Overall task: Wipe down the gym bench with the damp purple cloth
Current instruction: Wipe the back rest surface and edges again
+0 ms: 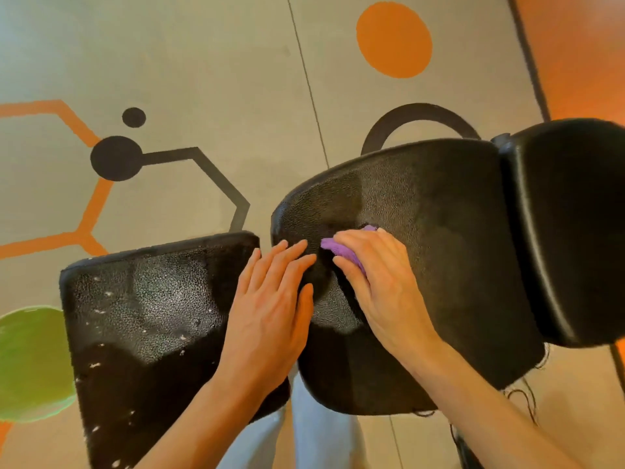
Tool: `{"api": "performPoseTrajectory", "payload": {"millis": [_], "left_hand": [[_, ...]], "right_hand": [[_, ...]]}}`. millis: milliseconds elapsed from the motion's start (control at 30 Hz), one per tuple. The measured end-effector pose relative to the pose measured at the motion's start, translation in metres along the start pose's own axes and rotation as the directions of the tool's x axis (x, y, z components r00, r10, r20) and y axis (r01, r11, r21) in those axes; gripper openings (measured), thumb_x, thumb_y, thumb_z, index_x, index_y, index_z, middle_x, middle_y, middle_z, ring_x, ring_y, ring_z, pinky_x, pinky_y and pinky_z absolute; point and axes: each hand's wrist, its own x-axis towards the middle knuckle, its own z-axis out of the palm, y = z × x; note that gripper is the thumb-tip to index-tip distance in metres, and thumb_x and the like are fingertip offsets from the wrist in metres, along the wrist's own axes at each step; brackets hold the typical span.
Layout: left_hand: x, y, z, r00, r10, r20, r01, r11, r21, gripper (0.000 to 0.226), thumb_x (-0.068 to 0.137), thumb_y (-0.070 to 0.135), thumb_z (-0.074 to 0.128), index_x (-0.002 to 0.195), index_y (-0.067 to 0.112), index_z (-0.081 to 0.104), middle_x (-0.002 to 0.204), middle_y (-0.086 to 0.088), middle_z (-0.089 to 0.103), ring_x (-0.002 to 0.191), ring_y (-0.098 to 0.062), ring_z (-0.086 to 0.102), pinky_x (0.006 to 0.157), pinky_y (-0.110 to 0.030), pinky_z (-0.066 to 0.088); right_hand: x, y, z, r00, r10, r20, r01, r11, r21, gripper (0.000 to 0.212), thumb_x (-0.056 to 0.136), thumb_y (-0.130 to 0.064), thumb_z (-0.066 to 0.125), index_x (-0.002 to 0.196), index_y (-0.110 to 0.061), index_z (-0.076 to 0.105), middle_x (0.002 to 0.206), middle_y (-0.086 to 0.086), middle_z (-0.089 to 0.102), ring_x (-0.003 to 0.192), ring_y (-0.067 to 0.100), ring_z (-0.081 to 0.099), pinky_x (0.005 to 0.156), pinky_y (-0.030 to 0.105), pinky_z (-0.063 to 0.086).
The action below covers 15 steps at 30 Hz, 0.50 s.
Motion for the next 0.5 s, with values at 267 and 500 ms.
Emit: {"api": "performPoseTrajectory", "payload": {"millis": [267,500], "left_hand": [[-0.016,0.042,0.02,0.981,0.167,0.1,-0.167,0.986,-0.011,0.044,0.102,0.037,0.032,0.137,0.019,0.052,0.152,0.002,0.041,0.146,-0.015,0.029,0.123,-0.04,0.018],[-0.039,0.082,0.047,0.939,0.298,0.171,-0.3,0.954,-0.014,0.045,0.102,0.037,0.031,0.138,0.019,0.05,0.152,0.002,0.041,0.147,-0.016,0.029,0.124,-0.036,0.013]], "right_hand": [[-0.069,0.006,-0.025,0.982,0.171,-0.08,-0.172,0.985,-0.006,0.031,0.099,-0.032,0.046,0.121,-0.016,0.061,0.12,-0.004,0.061,0.117,0.013,0.055,0.11,0.036,0.034],[-0.132,0.017,-0.039,0.921,0.316,-0.227,-0.314,0.948,0.047,0.036,0.099,-0.036,0.041,0.118,-0.016,0.064,0.118,-0.005,0.063,0.115,0.011,0.055,0.111,0.028,0.03]]}}
